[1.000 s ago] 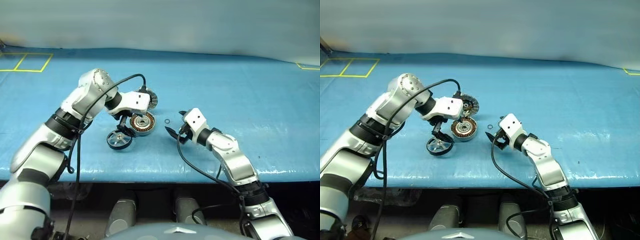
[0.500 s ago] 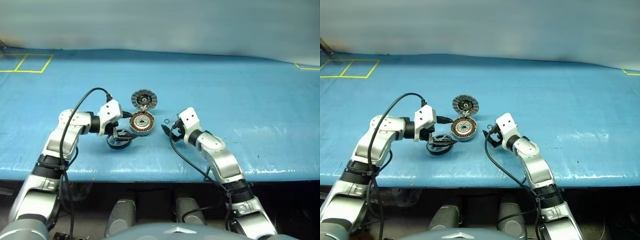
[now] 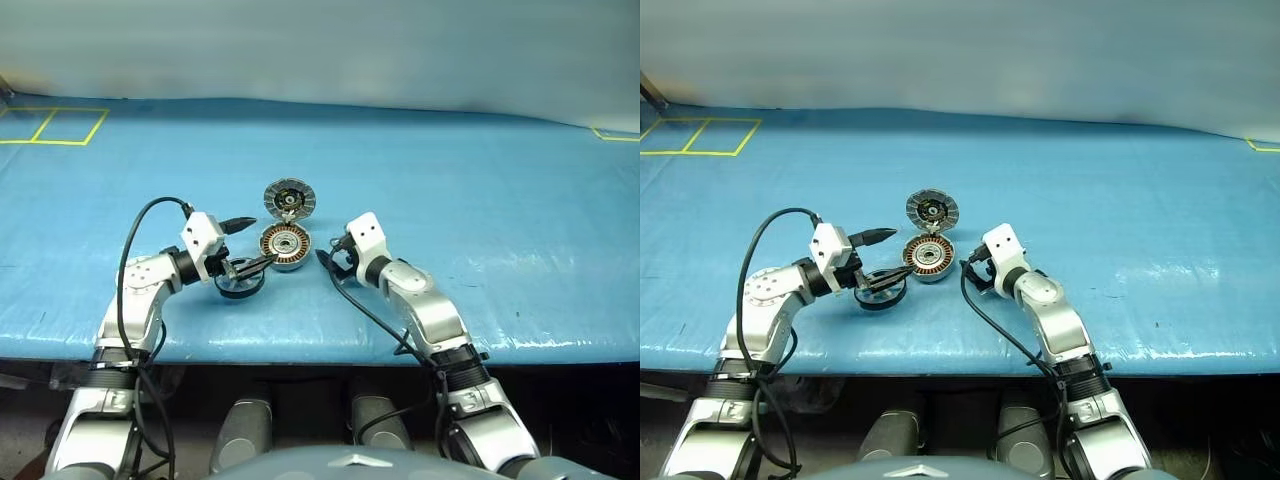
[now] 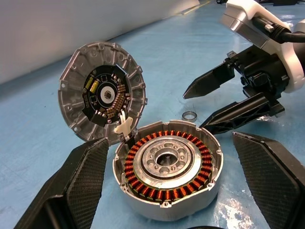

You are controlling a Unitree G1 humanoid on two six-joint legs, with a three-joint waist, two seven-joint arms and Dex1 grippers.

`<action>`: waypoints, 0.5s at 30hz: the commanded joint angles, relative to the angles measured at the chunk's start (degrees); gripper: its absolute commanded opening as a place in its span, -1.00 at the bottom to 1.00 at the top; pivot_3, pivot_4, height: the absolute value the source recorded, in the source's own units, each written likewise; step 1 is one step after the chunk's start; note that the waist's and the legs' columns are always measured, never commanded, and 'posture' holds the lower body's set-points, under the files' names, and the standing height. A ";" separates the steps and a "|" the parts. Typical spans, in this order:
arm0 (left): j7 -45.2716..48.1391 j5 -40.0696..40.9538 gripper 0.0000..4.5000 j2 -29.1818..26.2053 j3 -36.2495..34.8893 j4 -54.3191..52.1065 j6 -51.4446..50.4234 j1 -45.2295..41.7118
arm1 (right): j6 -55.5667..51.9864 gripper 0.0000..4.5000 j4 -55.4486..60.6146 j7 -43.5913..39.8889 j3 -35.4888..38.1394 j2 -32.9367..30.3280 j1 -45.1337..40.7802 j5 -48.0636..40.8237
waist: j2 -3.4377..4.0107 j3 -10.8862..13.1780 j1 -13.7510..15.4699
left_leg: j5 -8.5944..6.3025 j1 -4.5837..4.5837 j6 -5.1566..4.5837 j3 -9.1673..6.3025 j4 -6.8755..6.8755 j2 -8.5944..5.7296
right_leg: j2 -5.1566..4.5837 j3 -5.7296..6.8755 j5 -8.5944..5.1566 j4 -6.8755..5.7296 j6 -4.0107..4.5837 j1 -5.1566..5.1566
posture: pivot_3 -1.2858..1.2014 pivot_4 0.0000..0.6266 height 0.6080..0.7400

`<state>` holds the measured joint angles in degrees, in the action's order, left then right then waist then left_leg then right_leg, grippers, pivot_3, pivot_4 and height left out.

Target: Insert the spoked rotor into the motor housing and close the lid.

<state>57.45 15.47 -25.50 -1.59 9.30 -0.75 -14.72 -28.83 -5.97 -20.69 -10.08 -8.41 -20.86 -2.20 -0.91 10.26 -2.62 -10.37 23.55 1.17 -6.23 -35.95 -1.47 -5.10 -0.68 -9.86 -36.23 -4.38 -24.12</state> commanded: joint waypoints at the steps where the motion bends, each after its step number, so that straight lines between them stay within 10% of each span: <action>1: -0.23 1.83 1.00 0.69 -0.50 -0.60 0.98 0.99 | -0.29 1.00 -0.42 1.44 1.60 0.66 -1.53 -0.28 | 0.00 0.00 0.03 | 0.00 -0.01 0.00 0.00 0.00 0.00 | 0.00 0.00 0.00 0.00 0.00 0.01 | 0.03 -0.52 1.00; 7: -1.64 2.48 1.00 1.57 -0.29 -1.87 0.50 3.00 | -1.72 0.76 -1.60 1.71 1.02 0.69 -1.97 0.02 | 0.01 -0.01 -0.01 | 0.00 -0.01 0.00 -0.01 0.01 0.00 | 0.01 0.01 0.00 0.03 0.01 0.02 | 0.03 -0.52 1.00; 11: -1.57 3.19 1.00 1.66 0.08 -2.98 -1.09 4.22 | -1.07 0.18 -1.59 1.48 0.10 0.44 -1.89 0.62 | 0.03 -0.02 -0.02 | 0.00 -0.01 0.00 -0.01 0.01 0.00 | 0.01 0.01 -0.01 0.04 0.01 0.02 | 0.03 -0.52 1.00; 15: -1.44 3.63 1.00 1.36 0.13 -3.20 -1.74 4.67 | -0.98 0.18 -1.74 1.45 0.06 0.68 -1.69 0.51 | 0.03 -0.02 -0.02 | 0.00 -0.01 0.00 -0.01 0.01 0.01 | 0.01 0.01 -0.01 0.06 0.02 0.03 | 0.03 -0.52 1.00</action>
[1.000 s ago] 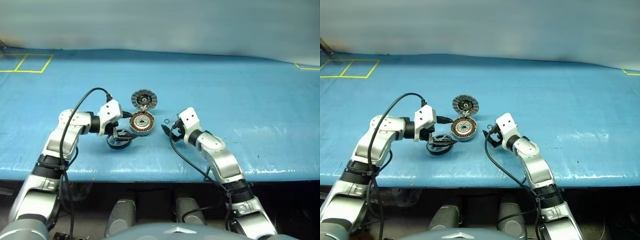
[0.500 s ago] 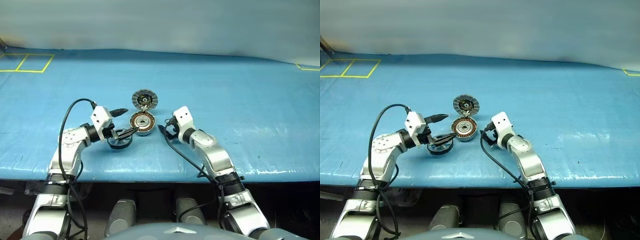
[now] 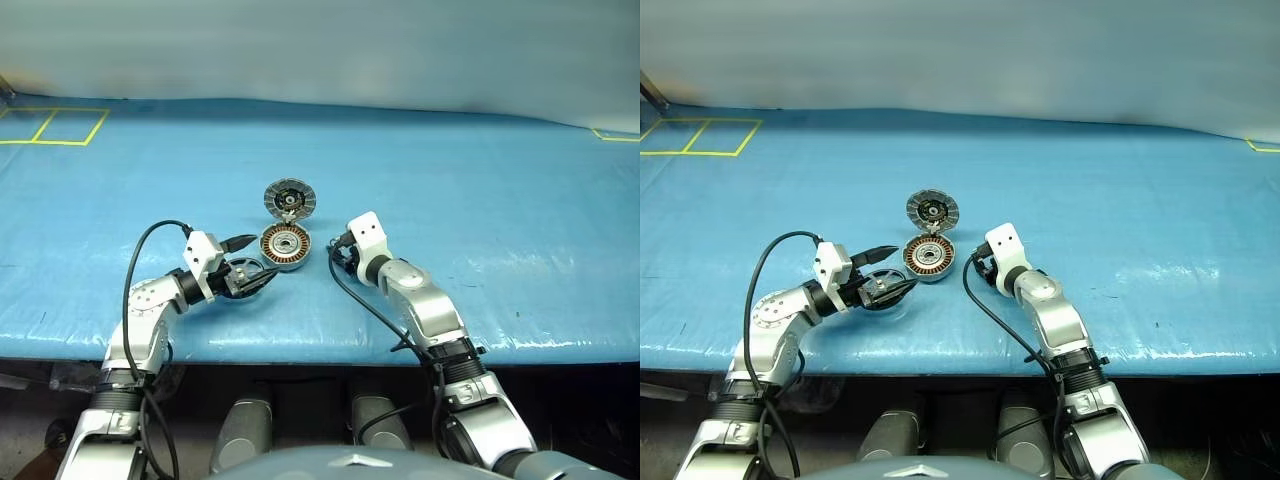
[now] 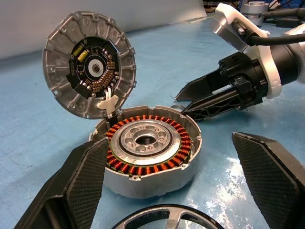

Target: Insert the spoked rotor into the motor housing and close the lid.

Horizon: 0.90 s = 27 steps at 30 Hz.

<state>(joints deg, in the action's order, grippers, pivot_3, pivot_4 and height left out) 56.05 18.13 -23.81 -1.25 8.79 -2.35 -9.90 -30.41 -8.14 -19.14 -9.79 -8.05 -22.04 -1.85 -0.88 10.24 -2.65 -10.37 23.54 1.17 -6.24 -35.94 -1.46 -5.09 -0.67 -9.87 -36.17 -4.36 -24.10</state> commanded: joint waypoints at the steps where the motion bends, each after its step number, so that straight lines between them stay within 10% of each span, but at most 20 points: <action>1: -0.12 1.06 1.00 -0.38 -0.27 -2.68 -0.16 -0.10 | 0.66 0.18 0.32 -0.13 -0.22 0.38 -0.47 0.12 | 0.00 0.00 0.01 | 0.00 0.00 0.00 0.00 0.00 0.00 | 0.00 0.00 0.00 0.01 0.00 0.00 | 0.03 -0.52 1.00; 8: -0.45 1.61 1.00 -0.63 -0.55 -3.10 -0.29 0.55 | 1.86 -0.66 0.03 -0.88 -0.41 0.48 -0.30 -0.08 | 0.00 0.00 0.00 | 0.00 0.01 0.00 0.00 0.05 0.01 | 0.00 0.00 0.00 0.07 0.00 0.00 | 0.03 -0.52 1.00; 27: -0.87 4.02 1.00 -2.26 -2.68 -3.76 -0.21 1.39 | -4.98 -0.67 17.33 -9.52 -5.13 -1.87 0.30 -4.20 | 0.00 0.00 0.04 | -0.01 0.12 0.01 0.01 0.29 0.04 | -0.01 0.02 -0.04 0.17 0.05 -0.20 | 0.03 -0.52 1.00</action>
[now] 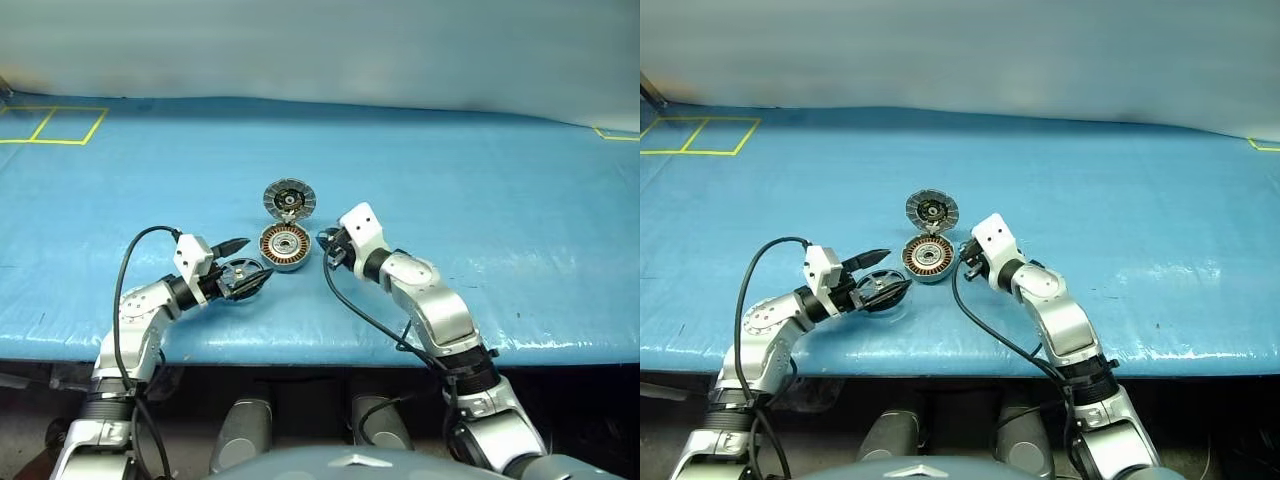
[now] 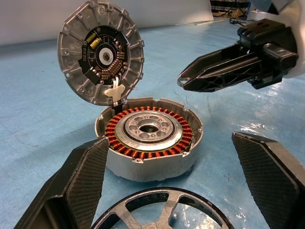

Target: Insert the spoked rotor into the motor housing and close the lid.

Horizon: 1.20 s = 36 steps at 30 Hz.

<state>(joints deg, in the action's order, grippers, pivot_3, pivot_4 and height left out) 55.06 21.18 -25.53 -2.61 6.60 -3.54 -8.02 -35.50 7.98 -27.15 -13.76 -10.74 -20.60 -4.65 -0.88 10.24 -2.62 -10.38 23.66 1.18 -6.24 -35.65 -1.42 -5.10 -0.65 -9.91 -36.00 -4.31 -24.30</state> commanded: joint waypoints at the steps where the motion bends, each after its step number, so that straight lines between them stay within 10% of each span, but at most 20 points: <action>1: -0.13 0.79 1.00 -0.42 -1.46 -1.34 1.36 -0.67 | 0.44 -0.67 0.05 -1.60 -1.68 1.10 -1.73 -1.11 | 0.00 0.00 0.00 | 0.00 0.00 0.00 0.00 0.00 0.00 | 0.00 0.00 0.00 0.01 0.00 0.00 | 0.03 -0.52 1.00; 36: -4.64 -0.95 1.00 -0.11 -1.19 -2.99 4.14 2.08 | 9.39 -0.67 -19.48 -2.31 -5.34 7.72 -11.47 2.64 | 0.01 0.00 -0.17 | 0.00 0.01 0.01 0.04 0.17 0.00 | 0.00 0.00 -0.01 0.04 0.02 -0.13 | 0.03 -0.52 1.00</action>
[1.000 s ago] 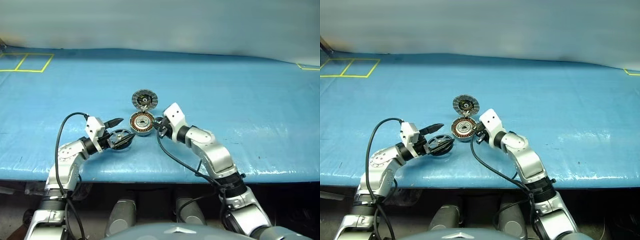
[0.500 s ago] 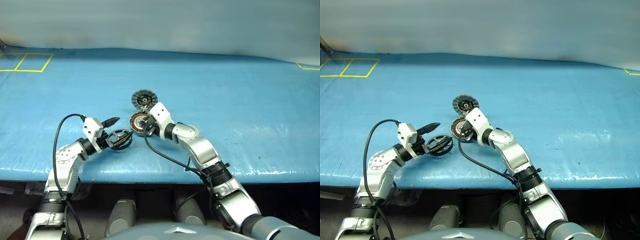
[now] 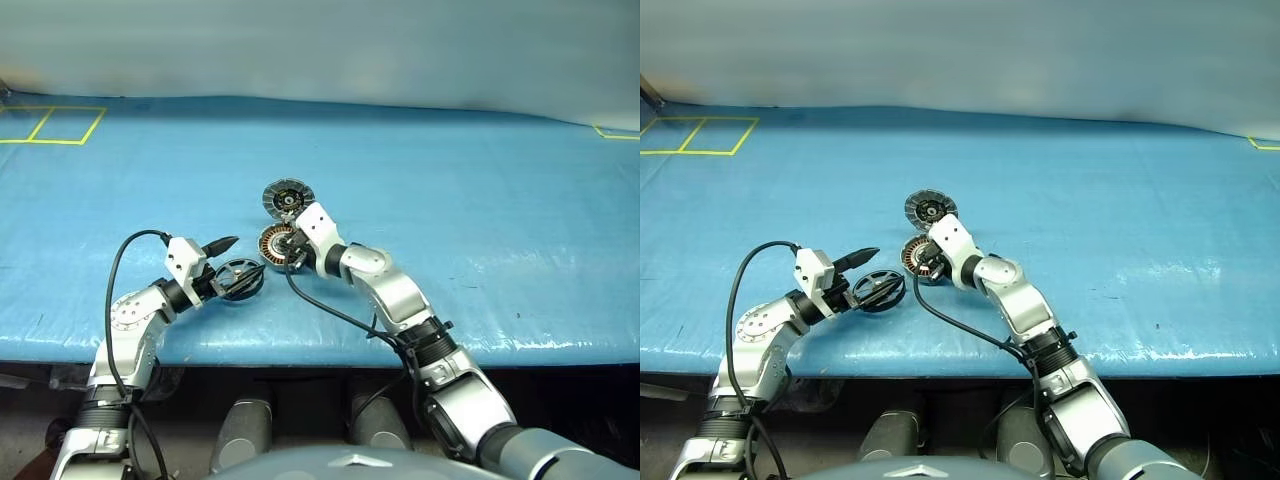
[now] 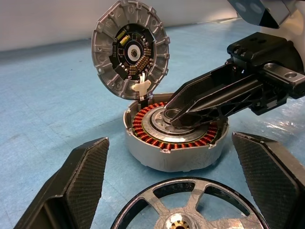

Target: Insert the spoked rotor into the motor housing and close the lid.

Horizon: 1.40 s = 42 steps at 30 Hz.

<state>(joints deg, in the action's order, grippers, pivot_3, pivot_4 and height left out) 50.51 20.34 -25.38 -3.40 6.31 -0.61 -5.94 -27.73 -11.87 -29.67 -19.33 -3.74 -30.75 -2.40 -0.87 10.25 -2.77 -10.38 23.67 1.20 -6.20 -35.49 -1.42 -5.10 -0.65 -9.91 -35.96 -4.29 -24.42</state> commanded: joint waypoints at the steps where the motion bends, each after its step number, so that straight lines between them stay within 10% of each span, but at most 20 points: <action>1: -0.11 -0.13 1.00 -0.28 -0.39 -2.68 1.25 0.05 | 1.70 -0.67 0.08 0.33 0.31 0.69 -1.33 0.49 | 0.00 0.00 -0.04 | 0.00 0.00 0.00 0.00 0.00 0.00 | 0.00 0.00 0.00 0.00 0.00 0.00 | 0.03 -0.52 1.00; 32: -0.22 -0.68 1.00 -0.55 -0.06 -2.00 1.67 0.02 | 0.14 -0.67 2.07 -0.46 -0.24 0.21 0.55 0.95 | 0.00 0.00 -0.17 | 0.00 0.00 0.01 0.00 0.01 0.00 | 0.00 0.00 -0.01 0.00 0.01 -0.01 | 0.03 -0.52 1.00; 42: -0.42 -1.24 1.00 -0.32 -0.13 -1.63 2.14 0.21 | 0.07 0.78 2.93 -0.76 -0.27 0.17 0.71 0.90 | 0.00 0.00 -0.20 | -0.01 0.00 0.01 0.00 0.04 0.00 | 0.00 0.00 -0.01 0.01 0.02 -0.02 | 0.03 -0.52 1.00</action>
<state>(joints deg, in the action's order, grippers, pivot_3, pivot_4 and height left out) 50.08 19.02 -25.44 -3.21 6.32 0.46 -5.42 -27.86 -10.44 -30.07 -19.42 -3.80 -30.24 -1.37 -0.87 10.25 -2.97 -10.39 23.67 1.21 -6.20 -35.44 -1.42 -5.11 -0.65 -9.93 -35.95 -4.27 -24.44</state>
